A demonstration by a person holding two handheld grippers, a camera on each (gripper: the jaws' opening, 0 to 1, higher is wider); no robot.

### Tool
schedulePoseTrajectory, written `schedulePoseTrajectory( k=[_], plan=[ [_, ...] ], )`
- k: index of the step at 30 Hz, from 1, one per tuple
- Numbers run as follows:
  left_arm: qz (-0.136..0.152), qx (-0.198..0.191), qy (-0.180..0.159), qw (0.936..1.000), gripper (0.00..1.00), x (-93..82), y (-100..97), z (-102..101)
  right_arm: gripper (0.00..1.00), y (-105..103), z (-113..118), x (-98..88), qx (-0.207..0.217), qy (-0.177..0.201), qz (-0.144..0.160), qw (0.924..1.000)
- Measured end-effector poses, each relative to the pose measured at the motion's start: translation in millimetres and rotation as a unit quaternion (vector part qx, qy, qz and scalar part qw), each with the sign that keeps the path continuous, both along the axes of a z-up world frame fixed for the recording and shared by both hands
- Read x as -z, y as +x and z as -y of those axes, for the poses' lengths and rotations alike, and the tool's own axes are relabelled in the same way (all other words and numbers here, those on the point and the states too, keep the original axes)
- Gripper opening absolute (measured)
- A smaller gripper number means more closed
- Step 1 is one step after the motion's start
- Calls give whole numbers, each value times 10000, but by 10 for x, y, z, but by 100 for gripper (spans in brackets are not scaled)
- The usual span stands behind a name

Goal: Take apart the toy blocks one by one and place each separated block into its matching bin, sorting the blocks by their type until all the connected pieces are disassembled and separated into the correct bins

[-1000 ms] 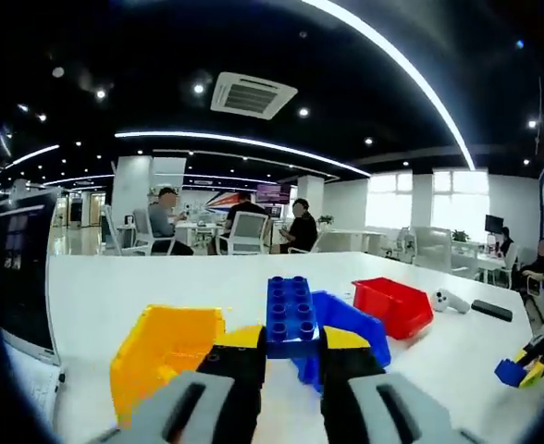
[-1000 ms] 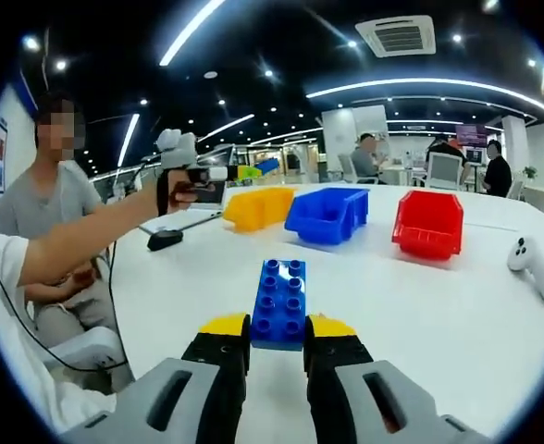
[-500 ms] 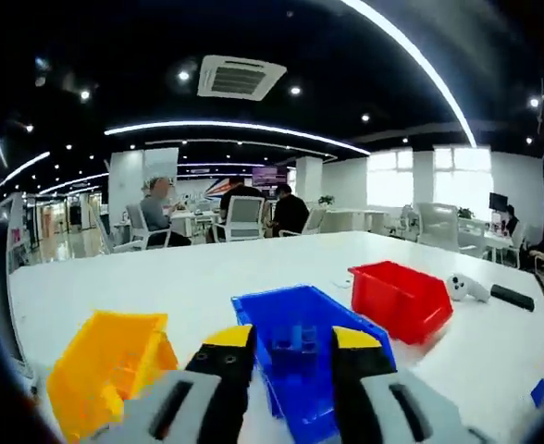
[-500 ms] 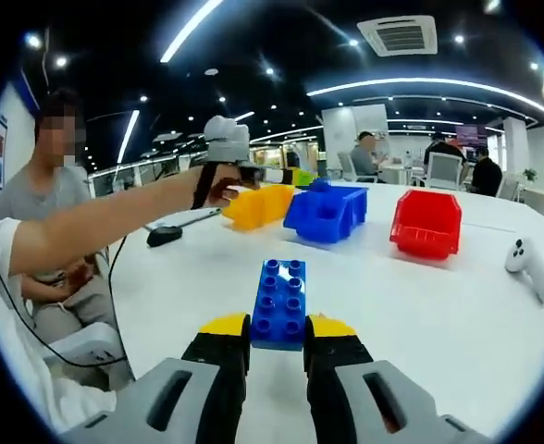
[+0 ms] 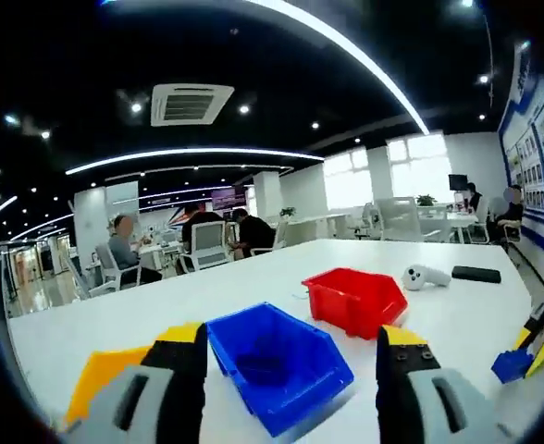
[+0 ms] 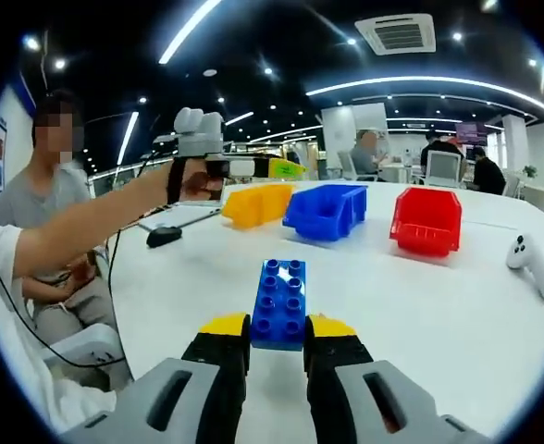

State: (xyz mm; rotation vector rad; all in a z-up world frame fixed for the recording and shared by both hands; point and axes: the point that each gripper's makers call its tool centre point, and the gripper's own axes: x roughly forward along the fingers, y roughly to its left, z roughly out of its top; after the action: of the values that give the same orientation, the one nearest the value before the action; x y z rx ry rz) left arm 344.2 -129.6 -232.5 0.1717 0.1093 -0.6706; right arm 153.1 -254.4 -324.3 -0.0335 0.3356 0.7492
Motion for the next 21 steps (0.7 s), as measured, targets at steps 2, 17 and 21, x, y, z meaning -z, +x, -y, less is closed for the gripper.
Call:
schedulePoseTrajectory(
  k=[2, 17, 21],
  plan=[
    [54, 266, 22, 9996, 74, -18, -263, 107, 24, 6, 8, -11, -13, -9, 28, 10000],
    [-176, 2928, -65, 9560, 73, 121, -1559, 487, 24, -130, -102, -170, -643, -69, 504, 9966],
    [-280, 3671, 134, 9297, 71, 200, -1870, 542, 24, -195, -192, -216, -864, -35, 585, 9945]
  ],
)
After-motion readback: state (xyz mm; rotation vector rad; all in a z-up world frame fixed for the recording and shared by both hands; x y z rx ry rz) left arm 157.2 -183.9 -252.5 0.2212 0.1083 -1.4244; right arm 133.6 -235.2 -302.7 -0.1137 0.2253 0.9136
